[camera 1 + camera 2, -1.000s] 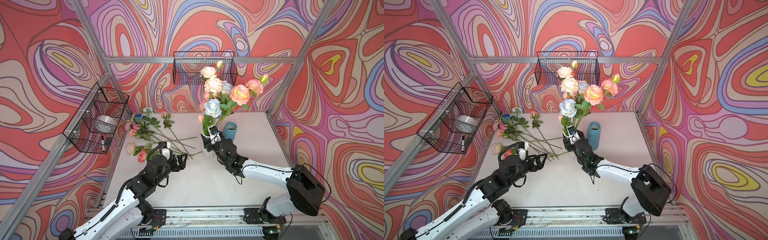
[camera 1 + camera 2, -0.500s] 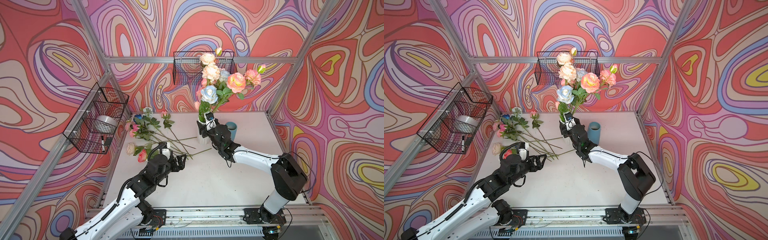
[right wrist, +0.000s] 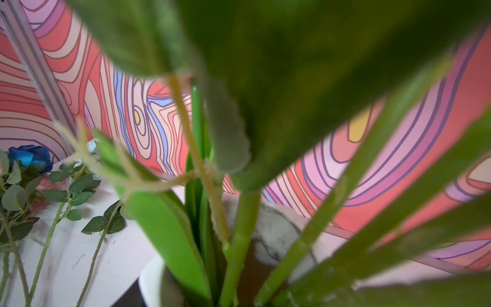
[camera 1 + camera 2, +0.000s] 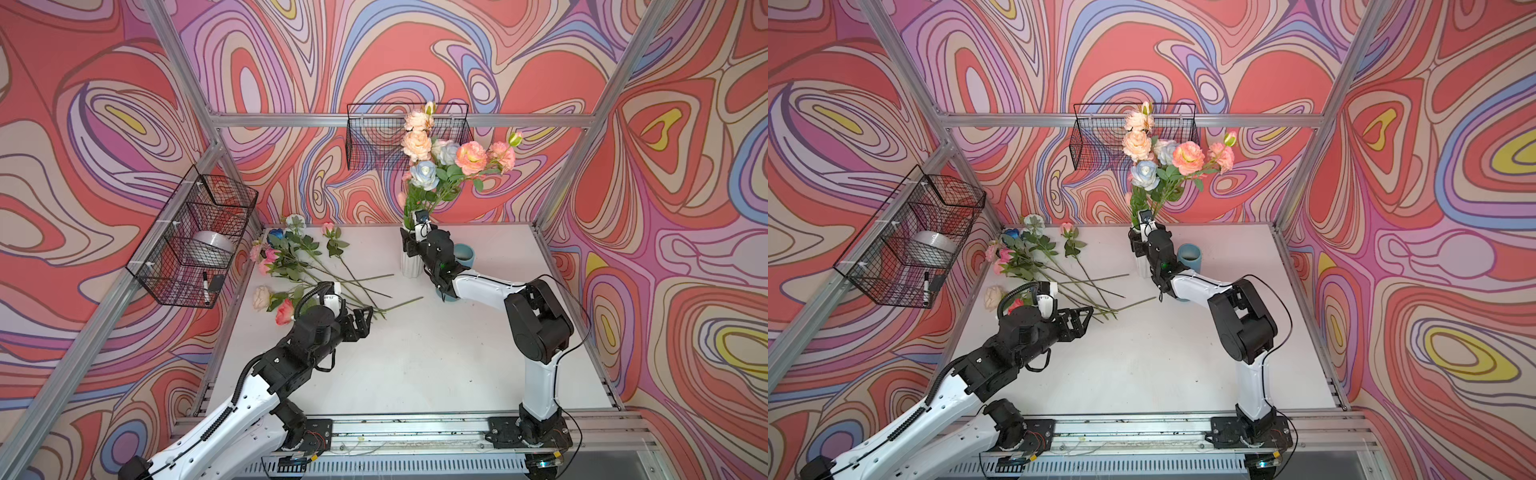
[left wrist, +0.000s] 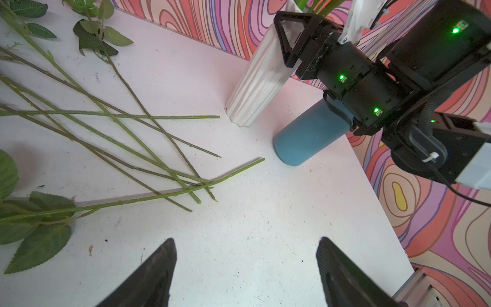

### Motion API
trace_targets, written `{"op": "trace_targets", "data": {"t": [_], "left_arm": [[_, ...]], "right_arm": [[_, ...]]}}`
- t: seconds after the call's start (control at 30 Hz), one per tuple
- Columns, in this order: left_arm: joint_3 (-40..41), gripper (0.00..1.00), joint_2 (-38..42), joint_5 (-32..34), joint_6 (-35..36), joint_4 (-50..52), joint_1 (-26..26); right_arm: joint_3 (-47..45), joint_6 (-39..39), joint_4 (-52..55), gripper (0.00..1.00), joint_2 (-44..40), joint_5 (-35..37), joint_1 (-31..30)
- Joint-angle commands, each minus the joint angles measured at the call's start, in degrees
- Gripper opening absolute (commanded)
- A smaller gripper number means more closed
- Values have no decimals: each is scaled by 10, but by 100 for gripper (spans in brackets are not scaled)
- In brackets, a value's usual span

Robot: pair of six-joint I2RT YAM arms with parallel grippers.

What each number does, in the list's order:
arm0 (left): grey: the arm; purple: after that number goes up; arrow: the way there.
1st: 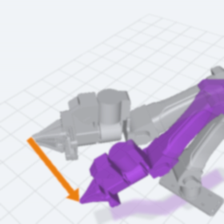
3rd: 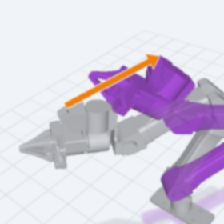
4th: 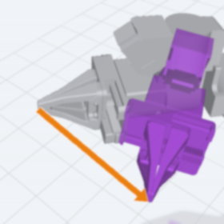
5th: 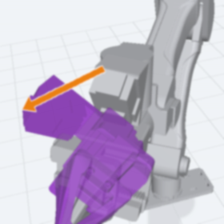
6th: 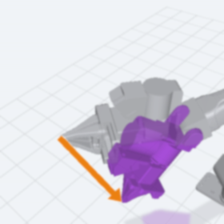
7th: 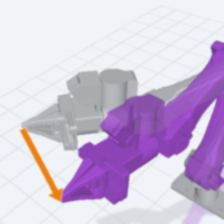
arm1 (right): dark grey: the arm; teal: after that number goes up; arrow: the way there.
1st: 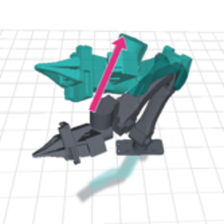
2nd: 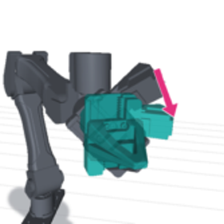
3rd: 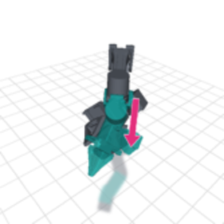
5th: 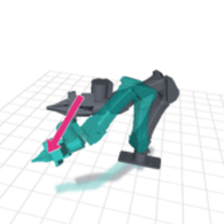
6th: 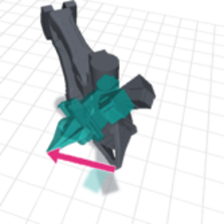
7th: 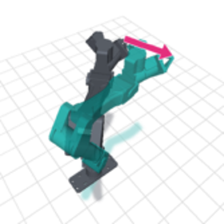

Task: Arrange flowers in a vase
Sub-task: Place the vase at the top-center of the table.

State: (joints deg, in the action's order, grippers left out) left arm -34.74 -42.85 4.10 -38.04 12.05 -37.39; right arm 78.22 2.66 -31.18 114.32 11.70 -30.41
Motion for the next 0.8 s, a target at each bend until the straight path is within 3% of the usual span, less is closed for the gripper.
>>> {"op": "trace_targets", "data": {"t": [0.0, 0.07, 0.23, 0.3, 0.47, 0.53, 0.67, 0.77], "left_arm": [[-11, 85, -6, -7, 6, 2, 6], [-11, 85, -9, -10, 4, 0, 7], [-8, 85, -9, -10, 4, -4, 10], [-8, 85, -10, -12, 4, -4, 10], [-5, 85, -9, -14, 4, -5, 12], [-4, 85, -7, -14, 4, -6, 13], [-1, 85, -5, -16, 1, -9, 14], [2, 85, -4, -18, -1, -11, 14]], "right_arm": [[50, -10, -63, 0, 3, -7, 0], [58, -12, -50, 0, 11, -5, 0], [54, -22, -42, 38, 4, -9, 0], [54, -26, -36, 50, 3, -15, 0], [45, -33, -30, 65, -7, -22, 0], [39, -36, -29, 81, -15, -21, 0], [31, -39, -26, 87, -26, -23, 0], [25, -43, -19, 98, -34, -24, 0]]}}
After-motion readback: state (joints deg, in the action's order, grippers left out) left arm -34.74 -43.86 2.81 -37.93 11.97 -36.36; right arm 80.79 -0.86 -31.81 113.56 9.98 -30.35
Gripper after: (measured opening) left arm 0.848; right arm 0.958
